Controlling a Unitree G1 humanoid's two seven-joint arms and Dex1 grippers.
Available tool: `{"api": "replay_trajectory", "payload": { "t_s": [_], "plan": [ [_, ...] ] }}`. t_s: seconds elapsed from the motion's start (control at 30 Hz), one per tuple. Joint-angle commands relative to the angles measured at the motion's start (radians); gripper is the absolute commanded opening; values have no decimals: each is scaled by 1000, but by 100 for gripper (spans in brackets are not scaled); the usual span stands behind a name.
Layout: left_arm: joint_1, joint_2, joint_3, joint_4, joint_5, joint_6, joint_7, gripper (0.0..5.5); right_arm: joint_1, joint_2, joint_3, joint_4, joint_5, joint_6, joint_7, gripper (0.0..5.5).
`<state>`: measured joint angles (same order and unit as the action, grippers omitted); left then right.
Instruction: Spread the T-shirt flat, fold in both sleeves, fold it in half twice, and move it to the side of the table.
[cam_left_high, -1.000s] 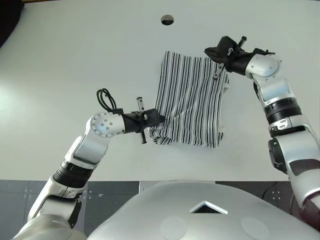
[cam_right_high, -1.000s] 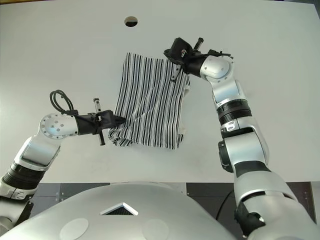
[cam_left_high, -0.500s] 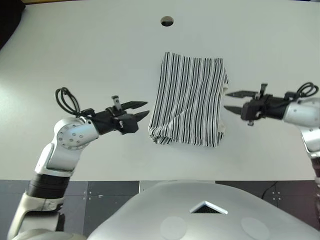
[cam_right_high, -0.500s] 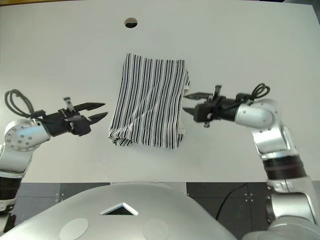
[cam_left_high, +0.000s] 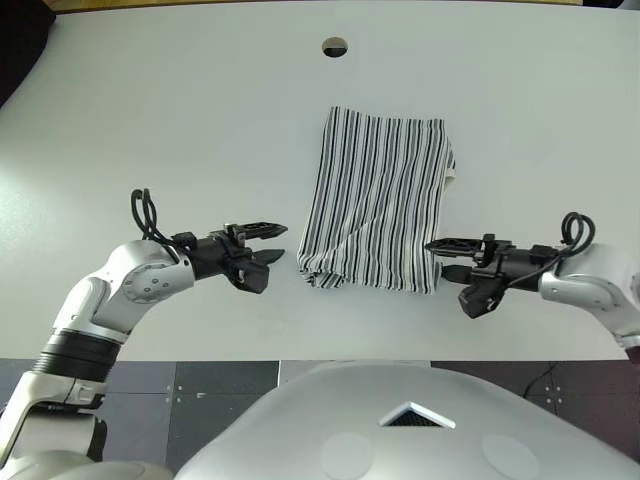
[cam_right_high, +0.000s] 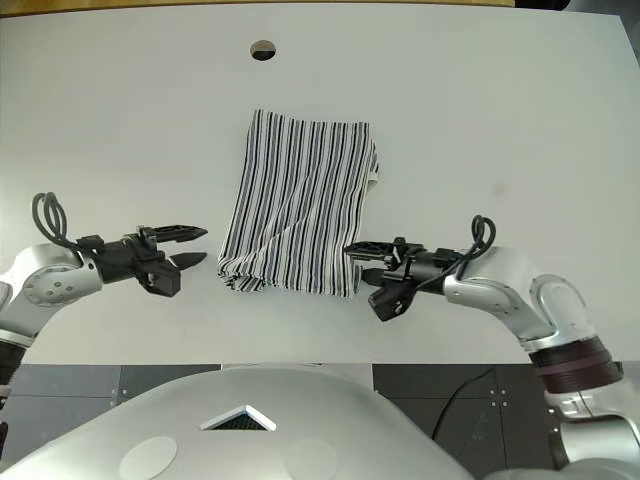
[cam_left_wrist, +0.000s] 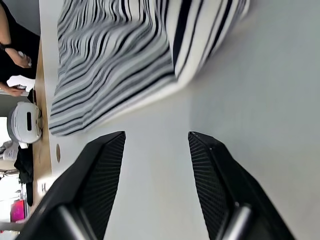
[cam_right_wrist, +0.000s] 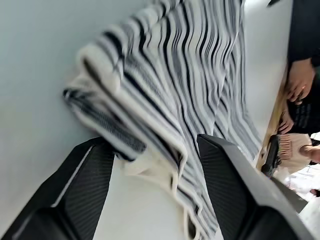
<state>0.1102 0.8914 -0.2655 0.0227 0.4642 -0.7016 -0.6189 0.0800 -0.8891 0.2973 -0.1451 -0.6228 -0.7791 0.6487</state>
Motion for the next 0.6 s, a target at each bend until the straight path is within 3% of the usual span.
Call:
{"api": "replay_trajectory", "payload": {
  "t_s": [0.03,0.1,0.3,0.43,0.6],
  "plan": [
    [5,-11,-69,10,15,8,-52,237,-20,18,45,17,-47,-39,-26,297],
    [-3,-15,-89,2,-3,10,-63,237,-25,19,63,22,-57,-51,-34,297],
    [-30,-28,-148,1,-36,-26,-82,239,-44,3,103,36,-55,-57,-14,184],
    [-46,-33,-178,20,-44,-39,-91,159,-45,3,113,55,35,1,41,91],
    [-43,-17,-223,12,-154,27,-198,75,-30,-2,104,65,227,153,150,16]
  ]
}}
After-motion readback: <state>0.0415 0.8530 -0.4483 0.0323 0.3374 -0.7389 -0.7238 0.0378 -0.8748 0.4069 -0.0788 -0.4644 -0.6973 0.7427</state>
